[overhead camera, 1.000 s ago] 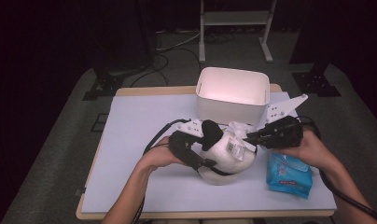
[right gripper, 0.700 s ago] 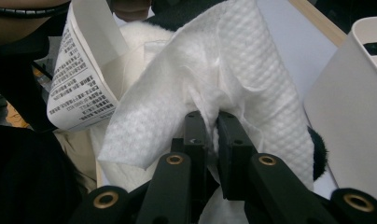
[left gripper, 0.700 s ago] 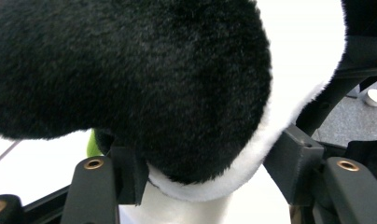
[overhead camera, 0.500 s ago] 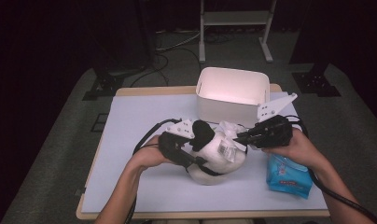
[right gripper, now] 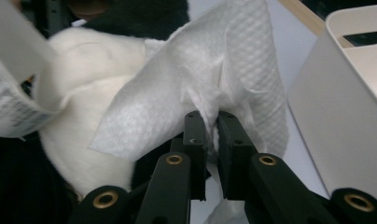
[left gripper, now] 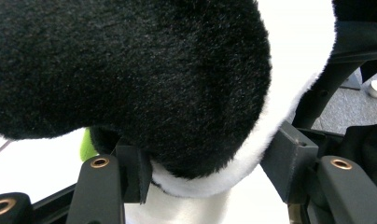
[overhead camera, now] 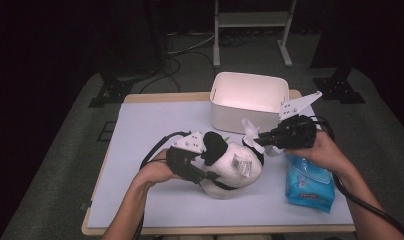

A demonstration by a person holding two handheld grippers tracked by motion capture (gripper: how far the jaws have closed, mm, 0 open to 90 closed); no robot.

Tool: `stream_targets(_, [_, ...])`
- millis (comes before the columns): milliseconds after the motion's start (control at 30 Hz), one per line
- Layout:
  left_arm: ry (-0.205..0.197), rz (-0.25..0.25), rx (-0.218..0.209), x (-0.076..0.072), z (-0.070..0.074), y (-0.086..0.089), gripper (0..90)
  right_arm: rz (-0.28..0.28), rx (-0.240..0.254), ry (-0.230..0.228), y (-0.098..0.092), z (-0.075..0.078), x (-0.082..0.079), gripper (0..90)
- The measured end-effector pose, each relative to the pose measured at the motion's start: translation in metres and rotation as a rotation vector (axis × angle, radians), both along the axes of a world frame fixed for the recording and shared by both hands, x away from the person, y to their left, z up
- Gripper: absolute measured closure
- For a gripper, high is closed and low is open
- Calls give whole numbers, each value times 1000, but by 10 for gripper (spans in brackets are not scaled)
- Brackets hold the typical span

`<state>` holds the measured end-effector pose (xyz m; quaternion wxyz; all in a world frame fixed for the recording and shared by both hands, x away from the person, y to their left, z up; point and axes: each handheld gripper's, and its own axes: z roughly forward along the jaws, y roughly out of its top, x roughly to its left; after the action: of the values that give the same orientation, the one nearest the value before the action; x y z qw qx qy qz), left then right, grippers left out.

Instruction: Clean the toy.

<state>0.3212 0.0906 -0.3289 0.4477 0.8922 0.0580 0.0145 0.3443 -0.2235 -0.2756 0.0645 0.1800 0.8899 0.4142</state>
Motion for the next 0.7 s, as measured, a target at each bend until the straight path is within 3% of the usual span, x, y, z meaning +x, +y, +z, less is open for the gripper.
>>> stream_targets(167, [1, 6, 1, 0, 0, -2, 407, 0, -10, 3, 0, 0, -1, 820])
stream_targets(500, [-8, 7, 11, 0, 3, -9, 402, 112, -26, -11, 21, 6, -20, 819])
stream_targets(600, [-8, 7, 13, 0, 3, -11, 402, 133, -3, -14, 25, 11, -23, 818])
stream_targets(700, [-3, 9, 12, 1, 3, -10, 401, 142, -13, -21, 27, 14, -27, 818])
